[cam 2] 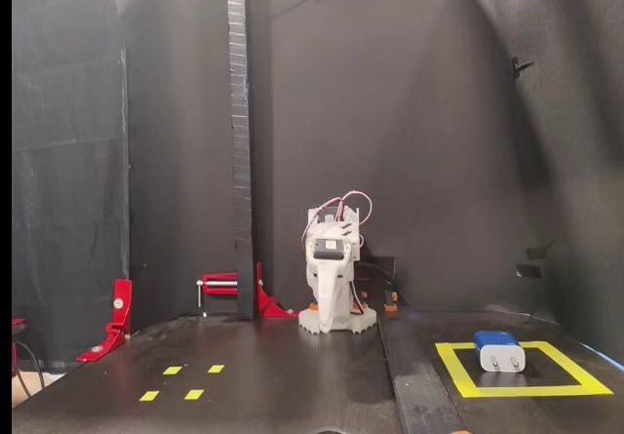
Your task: Grasp the block and place it in the designated area.
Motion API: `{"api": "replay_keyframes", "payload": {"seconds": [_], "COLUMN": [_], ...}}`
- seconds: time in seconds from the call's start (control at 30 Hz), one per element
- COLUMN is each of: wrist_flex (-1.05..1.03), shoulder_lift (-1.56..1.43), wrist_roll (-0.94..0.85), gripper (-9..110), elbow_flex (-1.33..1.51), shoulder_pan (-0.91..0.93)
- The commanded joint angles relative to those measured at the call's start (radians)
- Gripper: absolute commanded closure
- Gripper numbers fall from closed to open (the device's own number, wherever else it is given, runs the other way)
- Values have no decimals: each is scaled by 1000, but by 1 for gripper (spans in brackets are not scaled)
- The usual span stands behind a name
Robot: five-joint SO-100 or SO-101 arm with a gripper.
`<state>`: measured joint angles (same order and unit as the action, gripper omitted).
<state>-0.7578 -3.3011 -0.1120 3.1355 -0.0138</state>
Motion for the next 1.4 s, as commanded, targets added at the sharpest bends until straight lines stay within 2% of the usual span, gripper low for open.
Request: {"api": "replay_keyframes", "payload": {"seconds": [0.0, 0.37, 0.47, 1.37], "wrist_flex": [-2, -3, -5, -6], "shoulder_lift": [-8, -8, -8, -8], "wrist_roll": [6, 6, 74, 74], "gripper": [101, 101, 101, 101], "elbow_flex": [6, 6, 6, 6], "shoulder_pan": [8, 0, 6, 2]}}
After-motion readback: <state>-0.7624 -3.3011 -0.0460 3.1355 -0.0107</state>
